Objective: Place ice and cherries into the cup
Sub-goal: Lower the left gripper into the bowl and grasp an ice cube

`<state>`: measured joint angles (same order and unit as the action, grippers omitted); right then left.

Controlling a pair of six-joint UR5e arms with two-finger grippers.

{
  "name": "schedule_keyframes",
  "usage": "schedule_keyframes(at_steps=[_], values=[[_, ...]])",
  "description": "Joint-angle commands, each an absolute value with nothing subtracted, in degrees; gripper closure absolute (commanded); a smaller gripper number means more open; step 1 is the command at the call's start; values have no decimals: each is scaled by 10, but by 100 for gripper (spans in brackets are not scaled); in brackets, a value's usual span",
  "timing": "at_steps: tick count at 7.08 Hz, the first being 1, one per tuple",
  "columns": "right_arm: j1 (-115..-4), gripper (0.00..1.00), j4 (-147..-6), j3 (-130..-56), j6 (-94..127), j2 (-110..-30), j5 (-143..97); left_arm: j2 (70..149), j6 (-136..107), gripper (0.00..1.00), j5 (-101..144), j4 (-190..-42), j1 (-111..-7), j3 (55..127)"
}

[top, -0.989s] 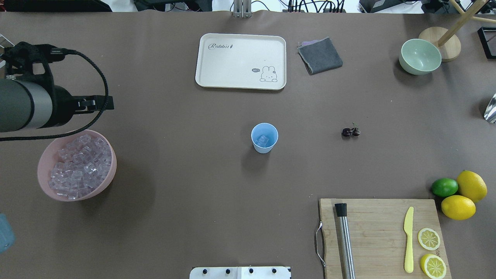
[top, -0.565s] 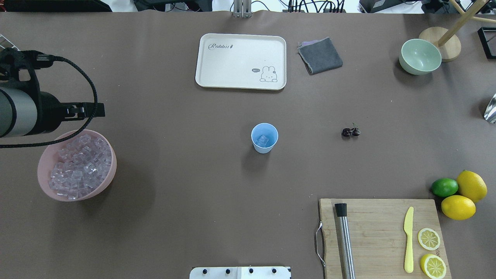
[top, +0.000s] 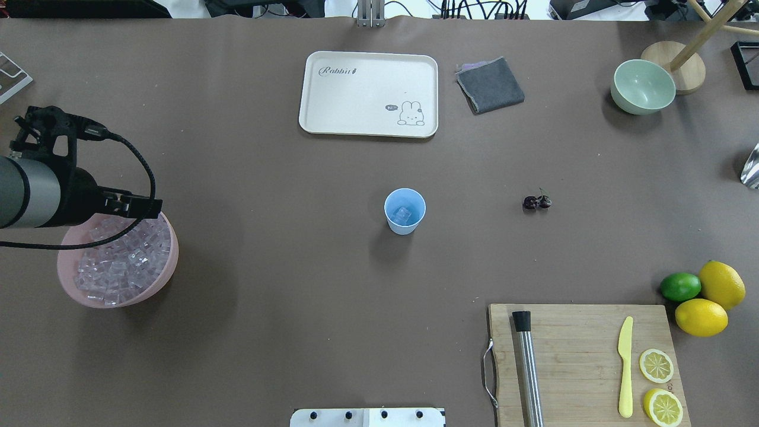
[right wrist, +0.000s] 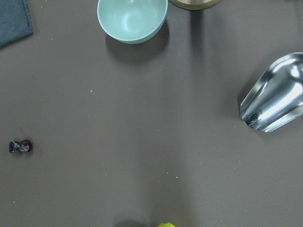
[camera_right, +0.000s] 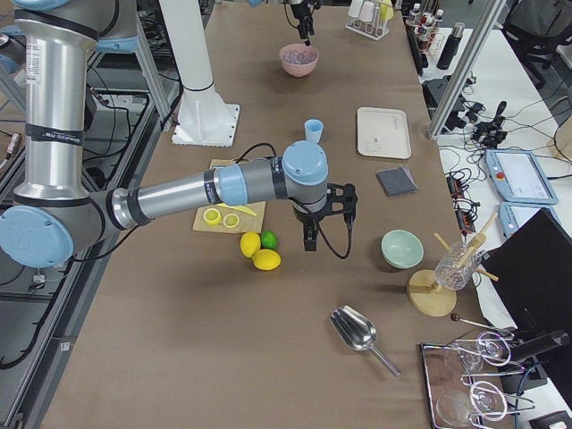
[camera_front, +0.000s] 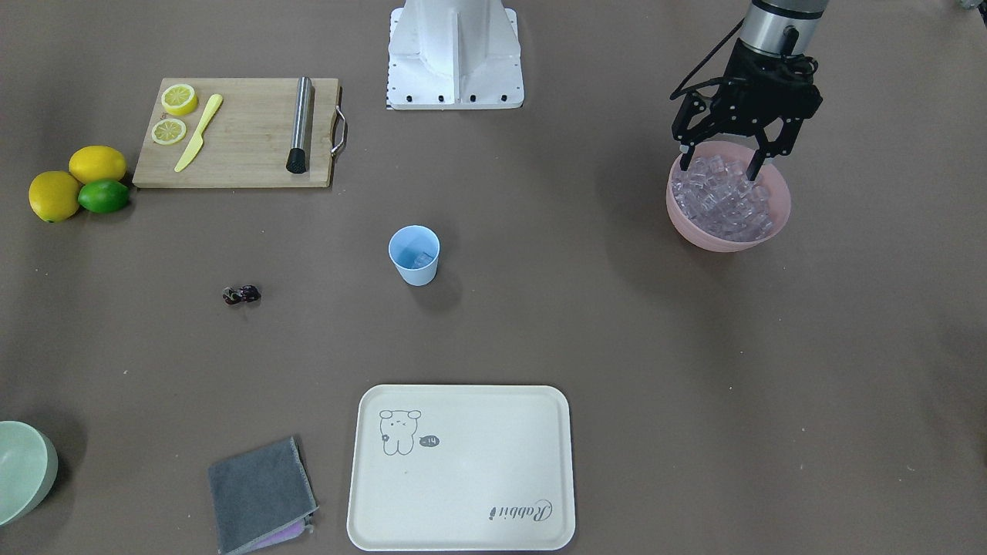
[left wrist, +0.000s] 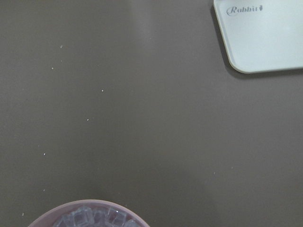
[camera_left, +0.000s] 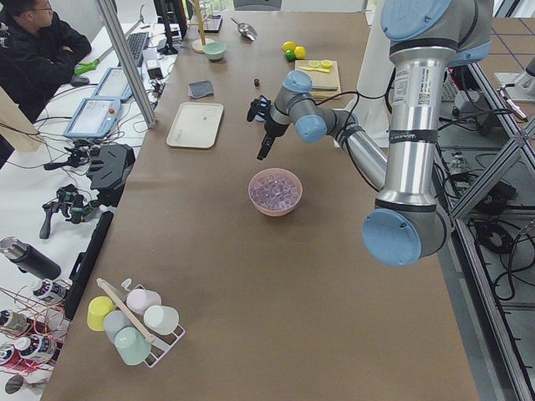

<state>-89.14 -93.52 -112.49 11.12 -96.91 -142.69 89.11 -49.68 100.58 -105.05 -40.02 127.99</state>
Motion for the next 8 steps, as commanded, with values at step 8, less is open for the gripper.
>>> schedule_keyframes(at_steps=[8], values=[[-932, 0, -935, -1119, 114, -992, -1404, 781, -402, 18, 1034, -1267, -319, 1180]])
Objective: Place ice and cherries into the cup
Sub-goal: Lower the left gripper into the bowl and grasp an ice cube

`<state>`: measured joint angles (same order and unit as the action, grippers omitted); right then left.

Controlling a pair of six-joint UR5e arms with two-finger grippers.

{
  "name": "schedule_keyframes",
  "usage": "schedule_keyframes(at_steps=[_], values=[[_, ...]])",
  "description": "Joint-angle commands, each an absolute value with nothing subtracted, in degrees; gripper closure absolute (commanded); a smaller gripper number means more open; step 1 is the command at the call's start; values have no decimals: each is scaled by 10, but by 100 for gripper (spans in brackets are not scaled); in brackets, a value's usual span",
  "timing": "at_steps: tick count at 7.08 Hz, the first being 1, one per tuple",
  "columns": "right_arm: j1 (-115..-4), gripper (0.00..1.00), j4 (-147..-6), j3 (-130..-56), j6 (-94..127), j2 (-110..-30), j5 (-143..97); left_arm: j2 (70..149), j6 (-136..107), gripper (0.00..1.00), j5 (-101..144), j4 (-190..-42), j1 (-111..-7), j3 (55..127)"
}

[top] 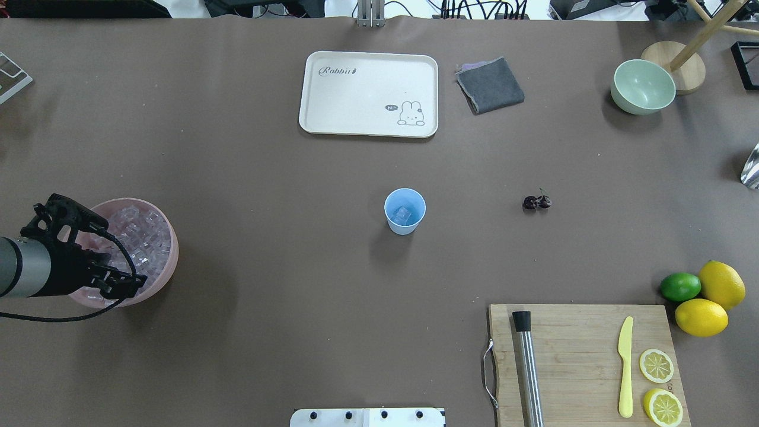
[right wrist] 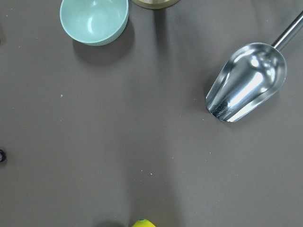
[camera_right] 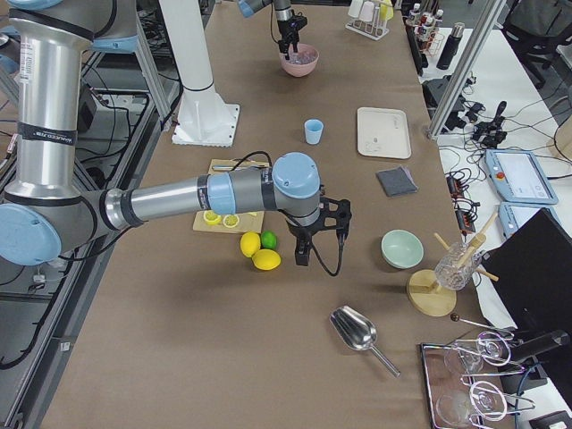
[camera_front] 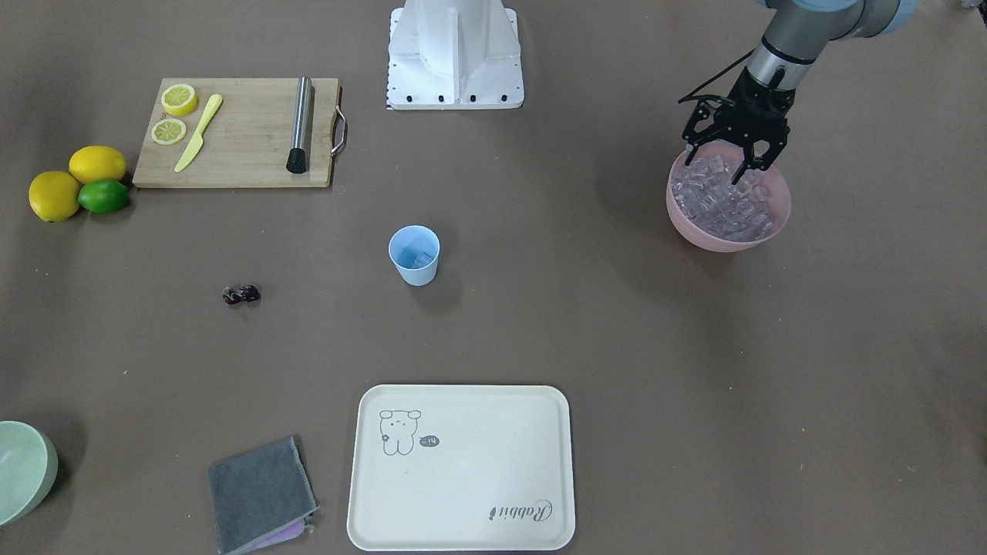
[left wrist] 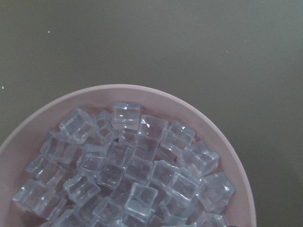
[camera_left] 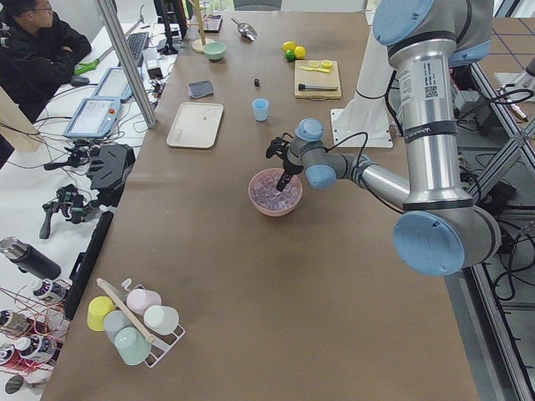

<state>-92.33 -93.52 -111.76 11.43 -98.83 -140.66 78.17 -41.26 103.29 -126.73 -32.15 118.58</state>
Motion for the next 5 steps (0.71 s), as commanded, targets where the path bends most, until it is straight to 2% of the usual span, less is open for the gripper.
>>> schedule_keyframes(at_steps=[1, 3, 5], values=[[-938, 0, -935, -1121, 114, -994, -1405, 784, -402, 20, 1034, -1268, -319, 1171], [-945, 0, -935, -1122, 114, -997, -1405, 790, -398, 25, 1034, -1268, -318, 1160], [-947, 0, -934, -1123, 114, -997, -1405, 790, -398, 26, 1034, -1268, -318, 1160]])
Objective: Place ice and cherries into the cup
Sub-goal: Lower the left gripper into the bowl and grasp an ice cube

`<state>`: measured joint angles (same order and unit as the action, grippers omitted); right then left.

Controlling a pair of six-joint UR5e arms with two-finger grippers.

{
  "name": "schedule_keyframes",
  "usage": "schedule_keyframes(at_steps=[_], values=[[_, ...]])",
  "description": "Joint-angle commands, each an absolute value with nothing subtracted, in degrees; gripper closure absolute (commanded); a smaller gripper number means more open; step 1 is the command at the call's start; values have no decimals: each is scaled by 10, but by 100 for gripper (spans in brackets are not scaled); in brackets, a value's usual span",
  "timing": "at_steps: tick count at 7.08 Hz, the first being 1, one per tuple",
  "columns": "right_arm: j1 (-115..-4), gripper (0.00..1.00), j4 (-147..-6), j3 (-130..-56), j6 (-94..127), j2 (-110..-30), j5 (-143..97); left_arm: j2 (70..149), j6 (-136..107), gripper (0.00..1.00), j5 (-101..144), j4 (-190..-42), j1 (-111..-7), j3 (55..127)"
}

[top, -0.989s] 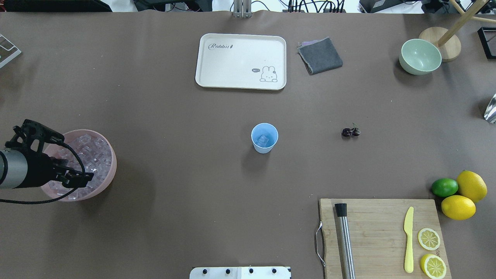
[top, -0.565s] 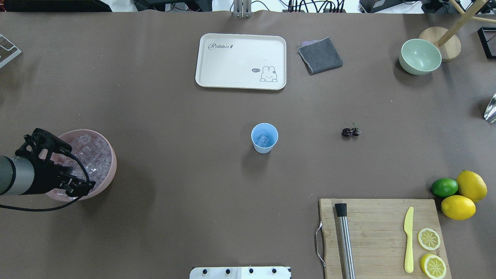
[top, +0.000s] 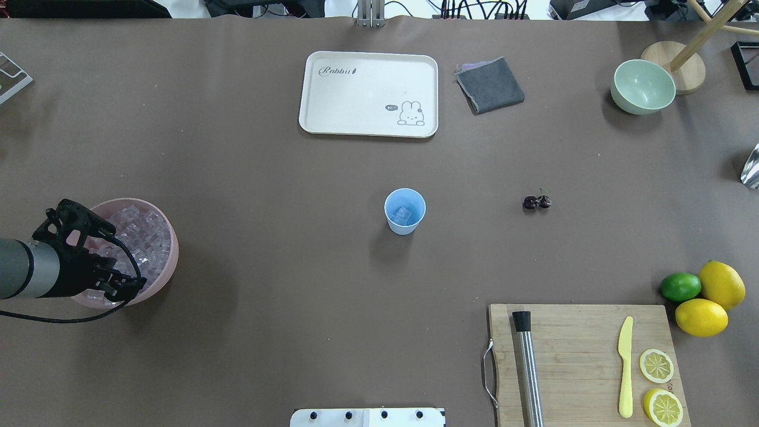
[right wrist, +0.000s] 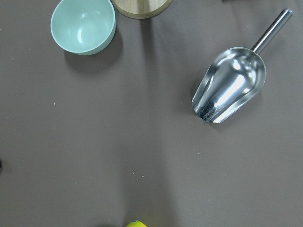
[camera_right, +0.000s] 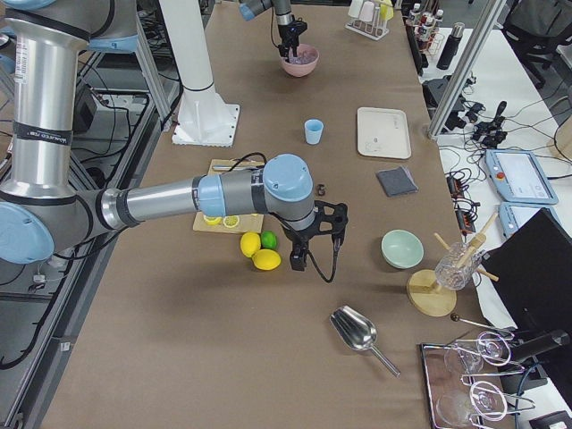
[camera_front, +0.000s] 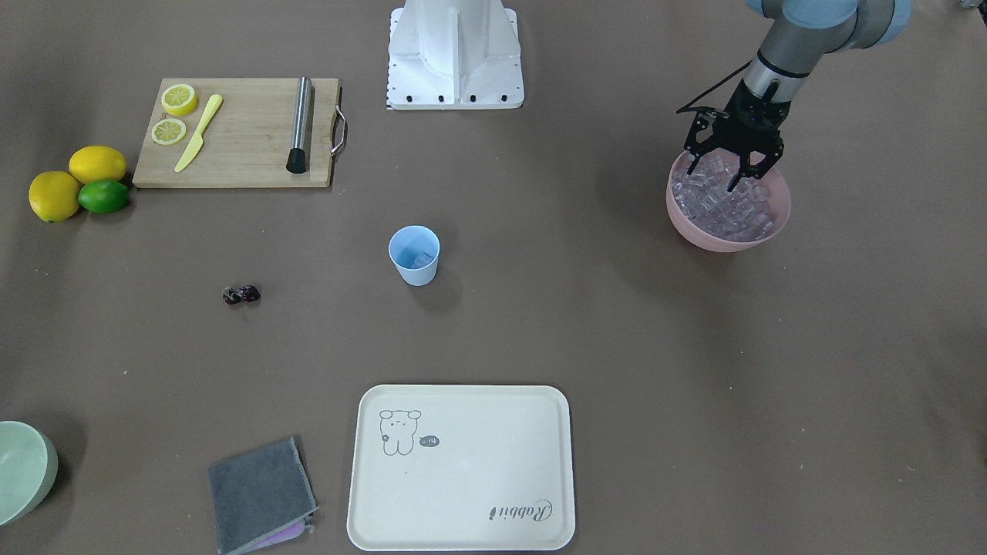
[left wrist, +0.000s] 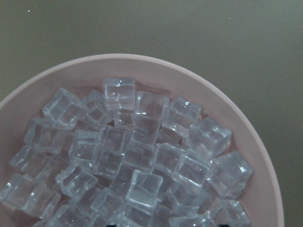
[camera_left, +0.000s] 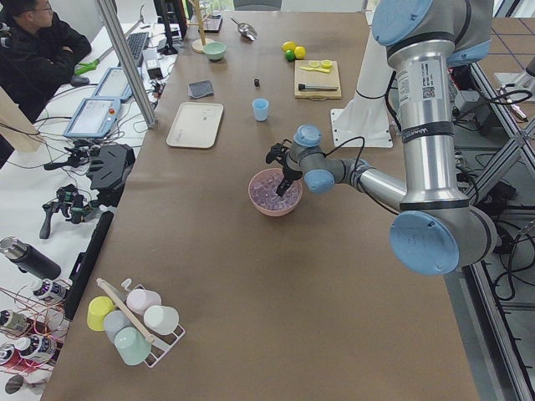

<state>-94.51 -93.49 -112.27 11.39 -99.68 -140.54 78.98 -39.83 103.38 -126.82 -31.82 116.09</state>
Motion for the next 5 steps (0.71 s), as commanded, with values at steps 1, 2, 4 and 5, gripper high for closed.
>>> schedule_keyframes(at_steps=[1, 2, 4, 5], values=[[-947, 0, -934, -1123, 114, -994, -1405, 792, -398, 26, 1034, -1268, -318, 1160], [-947, 0, -934, -1123, 114, -992, -1404, 795, -398, 27, 1035, -1267, -317, 1160], [-947, 0, -935, -1121, 114, -989, -1404, 809, -398, 27, 1047, -1267, -317, 1144], [-947, 0, -935, -1121, 114, -988, -1404, 809, -398, 27, 1049, -1267, -317, 1147]])
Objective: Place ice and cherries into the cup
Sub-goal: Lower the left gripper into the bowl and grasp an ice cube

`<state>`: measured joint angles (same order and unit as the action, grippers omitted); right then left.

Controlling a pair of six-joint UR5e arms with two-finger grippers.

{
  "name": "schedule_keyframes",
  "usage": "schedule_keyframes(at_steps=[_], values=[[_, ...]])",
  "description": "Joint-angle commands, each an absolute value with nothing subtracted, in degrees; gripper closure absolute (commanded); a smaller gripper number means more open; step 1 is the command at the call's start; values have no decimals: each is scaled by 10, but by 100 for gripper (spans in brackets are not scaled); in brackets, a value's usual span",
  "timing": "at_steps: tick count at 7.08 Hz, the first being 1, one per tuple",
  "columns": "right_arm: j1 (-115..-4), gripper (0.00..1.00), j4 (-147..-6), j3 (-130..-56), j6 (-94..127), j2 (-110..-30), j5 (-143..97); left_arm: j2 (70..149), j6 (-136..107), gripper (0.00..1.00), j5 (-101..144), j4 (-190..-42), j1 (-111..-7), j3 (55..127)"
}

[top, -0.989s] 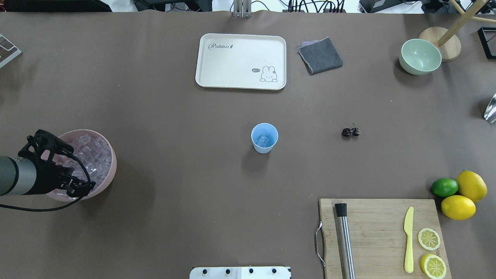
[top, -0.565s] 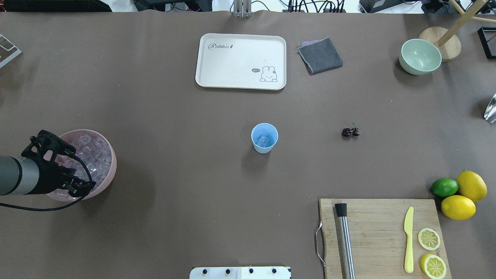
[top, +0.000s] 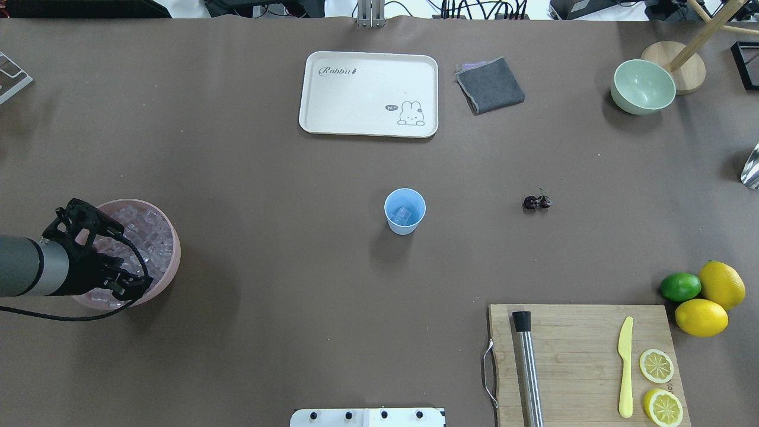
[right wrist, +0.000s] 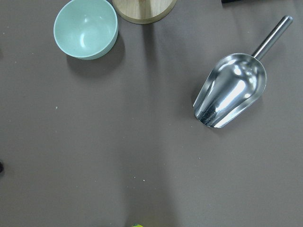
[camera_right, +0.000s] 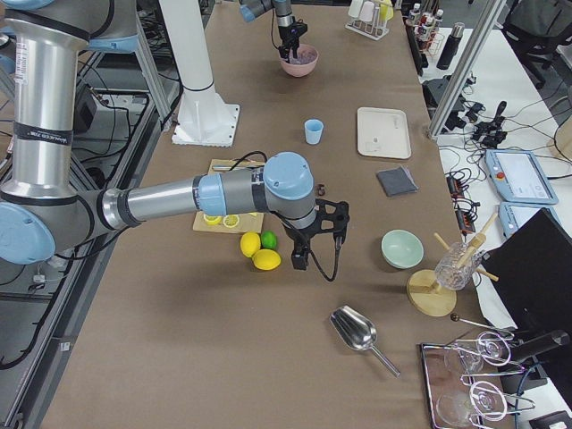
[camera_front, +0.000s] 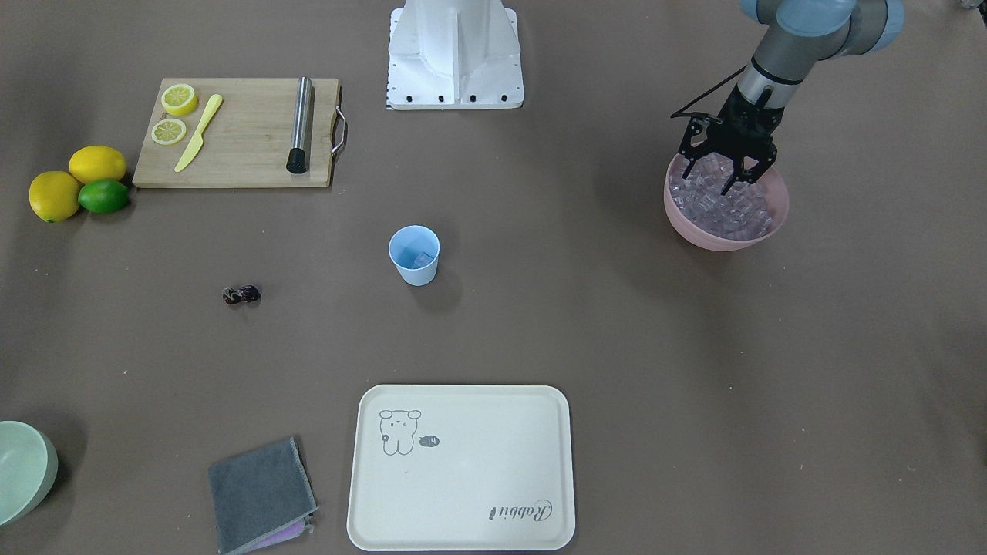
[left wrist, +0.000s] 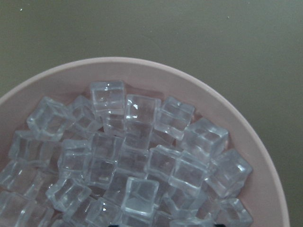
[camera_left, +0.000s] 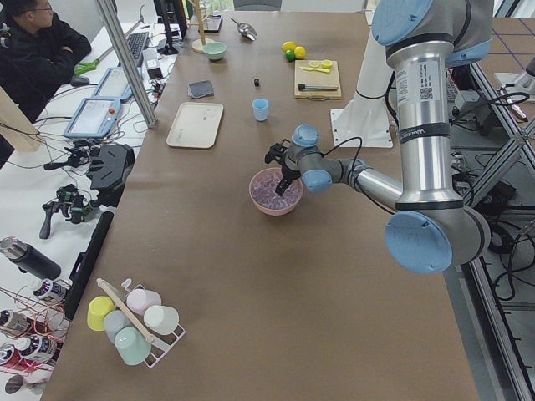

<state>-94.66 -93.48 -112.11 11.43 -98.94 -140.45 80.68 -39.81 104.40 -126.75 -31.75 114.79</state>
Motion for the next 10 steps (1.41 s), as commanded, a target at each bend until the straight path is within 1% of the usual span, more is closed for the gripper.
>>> schedule_keyframes(at_steps=[1, 2, 3, 4, 6, 8, 10], values=[[-947, 0, -935, -1121, 114, -987, -1404, 810, -398, 37, 1055, -1267, -317, 1146], [-947, 0, -935, -1121, 114, -985, -1404, 810, -398, 58, 1056, -1267, -317, 1146], [-947, 0, -935, -1121, 115, -984, -1404, 810, -398, 91, 1056, -1267, -318, 1146], [-947, 0, -935, -1121, 115, -977, -1404, 809, -398, 100, 1072, -1268, -323, 1147], [-947, 0, -935, -1122, 135, -967, -1404, 803, -370, 100, 1096, -1268, -344, 1152], [-947, 0, -936, -1121, 136, -959, -1404, 802, -338, 100, 1152, -1267, -409, 1150], [-947, 0, -935, -1122, 136, -958, -1408, 826, -338, 100, 1196, -1266, -470, 1152]])
